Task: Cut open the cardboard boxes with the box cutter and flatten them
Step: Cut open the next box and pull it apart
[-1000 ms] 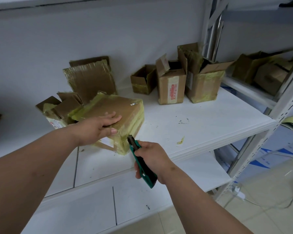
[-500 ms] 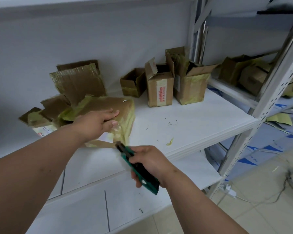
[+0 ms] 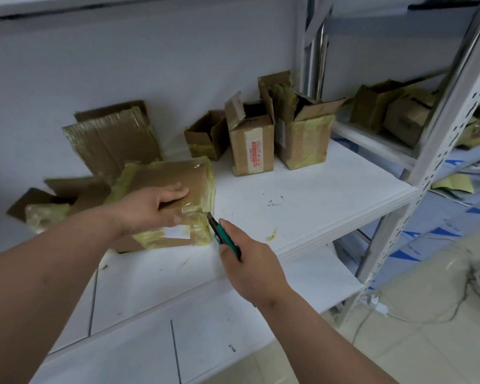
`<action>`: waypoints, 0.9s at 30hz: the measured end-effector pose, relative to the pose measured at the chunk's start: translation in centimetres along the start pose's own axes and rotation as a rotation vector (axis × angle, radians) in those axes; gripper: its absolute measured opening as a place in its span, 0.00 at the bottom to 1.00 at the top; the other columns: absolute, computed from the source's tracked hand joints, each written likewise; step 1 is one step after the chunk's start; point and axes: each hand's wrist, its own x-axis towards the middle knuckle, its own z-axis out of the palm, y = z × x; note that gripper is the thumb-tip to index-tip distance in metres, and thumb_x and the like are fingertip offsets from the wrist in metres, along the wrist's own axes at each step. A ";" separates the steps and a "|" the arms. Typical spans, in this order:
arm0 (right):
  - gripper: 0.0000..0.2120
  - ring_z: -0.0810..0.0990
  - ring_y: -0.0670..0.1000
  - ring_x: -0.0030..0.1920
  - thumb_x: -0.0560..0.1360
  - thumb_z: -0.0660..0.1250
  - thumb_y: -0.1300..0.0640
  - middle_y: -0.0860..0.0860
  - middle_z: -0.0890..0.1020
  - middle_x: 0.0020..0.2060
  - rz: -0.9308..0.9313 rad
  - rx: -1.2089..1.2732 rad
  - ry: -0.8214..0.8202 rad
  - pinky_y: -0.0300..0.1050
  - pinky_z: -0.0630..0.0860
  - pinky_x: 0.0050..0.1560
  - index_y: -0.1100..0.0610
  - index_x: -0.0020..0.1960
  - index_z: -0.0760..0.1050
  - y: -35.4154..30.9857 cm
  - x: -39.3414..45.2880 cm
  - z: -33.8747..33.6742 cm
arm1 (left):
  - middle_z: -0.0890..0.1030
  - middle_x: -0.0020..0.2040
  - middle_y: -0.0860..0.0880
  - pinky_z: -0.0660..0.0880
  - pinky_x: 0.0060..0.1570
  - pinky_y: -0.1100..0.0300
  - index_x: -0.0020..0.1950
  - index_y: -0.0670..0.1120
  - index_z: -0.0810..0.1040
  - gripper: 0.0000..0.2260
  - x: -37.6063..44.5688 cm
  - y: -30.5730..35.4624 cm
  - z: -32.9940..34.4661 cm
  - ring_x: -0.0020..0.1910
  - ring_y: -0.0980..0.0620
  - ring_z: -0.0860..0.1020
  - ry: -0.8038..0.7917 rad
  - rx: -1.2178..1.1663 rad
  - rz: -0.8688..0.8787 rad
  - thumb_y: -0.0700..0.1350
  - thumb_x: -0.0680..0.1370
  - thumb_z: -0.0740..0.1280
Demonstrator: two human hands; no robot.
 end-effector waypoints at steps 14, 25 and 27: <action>0.25 0.60 0.49 0.23 0.74 0.53 0.55 0.44 0.64 0.25 -0.231 -0.346 0.357 0.40 0.60 0.28 0.53 0.68 0.75 0.8 1.3 3.1 | 0.59 0.77 0.63 0.52 0.77 0.50 0.74 0.63 0.64 0.22 0.4 -1.4 1.4 0.77 0.56 0.56 0.132 0.011 0.064 0.54 0.81 0.63; 0.25 0.54 0.49 0.21 0.71 0.52 0.55 0.45 0.56 0.21 -0.134 -0.537 0.347 0.40 0.60 0.29 0.51 0.62 0.80 0.4 1.0 3.8 | 0.61 0.76 0.62 0.53 0.77 0.48 0.74 0.62 0.65 0.22 0.7 -1.7 1.6 0.77 0.54 0.57 0.150 -0.024 0.092 0.53 0.81 0.64; 0.26 0.56 0.49 0.20 0.71 0.51 0.55 0.45 0.57 0.20 -0.073 -0.611 0.304 0.41 0.61 0.31 0.49 0.63 0.79 0.3 0.8 3.8 | 0.61 0.76 0.63 0.53 0.76 0.48 0.74 0.62 0.65 0.22 0.7 -1.7 1.6 0.77 0.54 0.57 0.152 -0.029 0.092 0.53 0.80 0.64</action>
